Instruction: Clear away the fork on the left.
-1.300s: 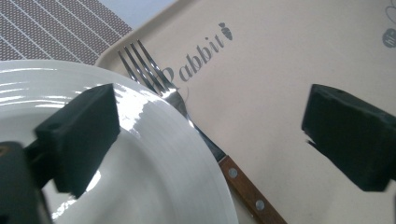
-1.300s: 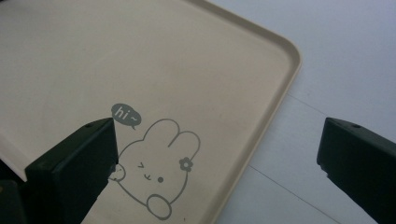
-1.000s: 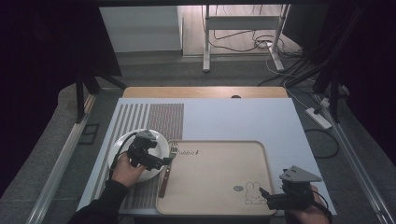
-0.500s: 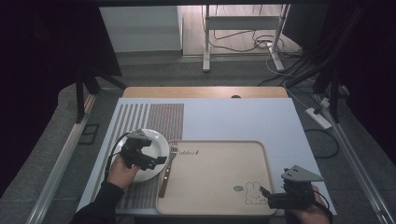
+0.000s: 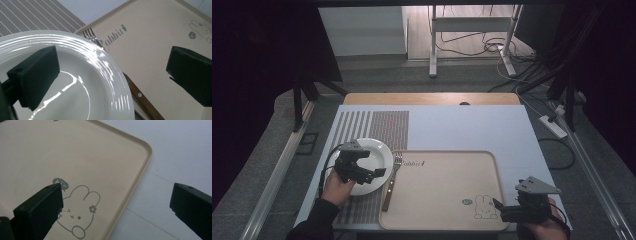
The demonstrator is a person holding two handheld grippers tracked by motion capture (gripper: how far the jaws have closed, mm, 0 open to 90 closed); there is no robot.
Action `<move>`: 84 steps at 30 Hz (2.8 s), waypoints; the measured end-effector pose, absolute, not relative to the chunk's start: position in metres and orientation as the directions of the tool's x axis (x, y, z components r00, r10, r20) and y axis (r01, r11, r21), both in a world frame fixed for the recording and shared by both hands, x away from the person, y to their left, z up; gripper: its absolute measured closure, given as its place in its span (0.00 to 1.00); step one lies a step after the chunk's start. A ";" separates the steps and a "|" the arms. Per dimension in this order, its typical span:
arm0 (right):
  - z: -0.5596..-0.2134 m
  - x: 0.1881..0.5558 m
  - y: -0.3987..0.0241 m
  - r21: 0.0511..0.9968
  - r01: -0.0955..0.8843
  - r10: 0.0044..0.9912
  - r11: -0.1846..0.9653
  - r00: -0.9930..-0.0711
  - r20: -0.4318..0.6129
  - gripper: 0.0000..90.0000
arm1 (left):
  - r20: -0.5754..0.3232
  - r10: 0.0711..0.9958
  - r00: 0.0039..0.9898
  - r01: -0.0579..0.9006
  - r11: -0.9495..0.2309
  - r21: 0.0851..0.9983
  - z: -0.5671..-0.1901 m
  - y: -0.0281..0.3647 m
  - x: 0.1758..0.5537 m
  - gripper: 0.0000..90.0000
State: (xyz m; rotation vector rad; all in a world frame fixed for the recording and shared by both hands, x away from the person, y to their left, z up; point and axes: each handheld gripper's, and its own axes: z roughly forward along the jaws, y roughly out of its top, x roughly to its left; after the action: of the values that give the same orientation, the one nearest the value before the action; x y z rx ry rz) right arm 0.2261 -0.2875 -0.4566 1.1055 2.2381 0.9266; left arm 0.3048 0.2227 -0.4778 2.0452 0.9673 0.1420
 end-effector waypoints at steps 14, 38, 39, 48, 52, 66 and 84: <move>-0.457 0.227 -0.287 0.737 0.507 0.822 0.447 -0.557 -0.115 0.00 | -0.229 0.701 0.676 0.576 -0.308 0.757 -0.475 0.236 0.289 0.00; -0.458 0.228 -0.286 0.729 0.508 0.816 0.459 -0.567 -0.118 0.00 | -0.227 0.737 0.637 0.596 -0.284 0.751 -0.476 0.254 0.267 0.00; -0.458 0.228 -0.286 0.729 0.508 0.816 0.458 -0.567 -0.118 0.00 | -0.229 0.737 0.636 0.597 -0.283 0.750 -0.476 0.255 0.267 0.00; -0.458 0.228 -0.286 0.729 0.508 0.816 0.459 -0.566 -0.120 0.00 | -0.243 0.741 0.626 0.613 -0.275 0.741 -0.480 0.264 0.258 0.00; -0.458 0.228 -0.286 0.729 0.508 0.816 0.458 -0.565 -0.119 0.00 | -0.246 0.747 0.618 0.617 -0.267 0.740 -0.482 0.269 0.254 0.00; -0.458 0.228 -0.285 0.726 0.511 0.816 0.461 -0.565 -0.121 0.00 | -0.267 0.755 0.599 0.630 -0.239 0.739 -0.486 0.284 0.236 0.00; -0.459 0.229 -0.285 0.722 0.515 0.817 0.462 -0.563 -0.121 0.00 | -0.282 0.766 0.578 0.649 -0.220 0.728 -0.491 0.296 0.217 0.00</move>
State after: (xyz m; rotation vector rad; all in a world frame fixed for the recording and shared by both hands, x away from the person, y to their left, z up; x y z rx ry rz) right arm 0.2285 -0.2851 -0.4586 1.1125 2.2598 0.8903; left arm 0.2173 0.2961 -0.4910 1.9433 1.1348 0.1710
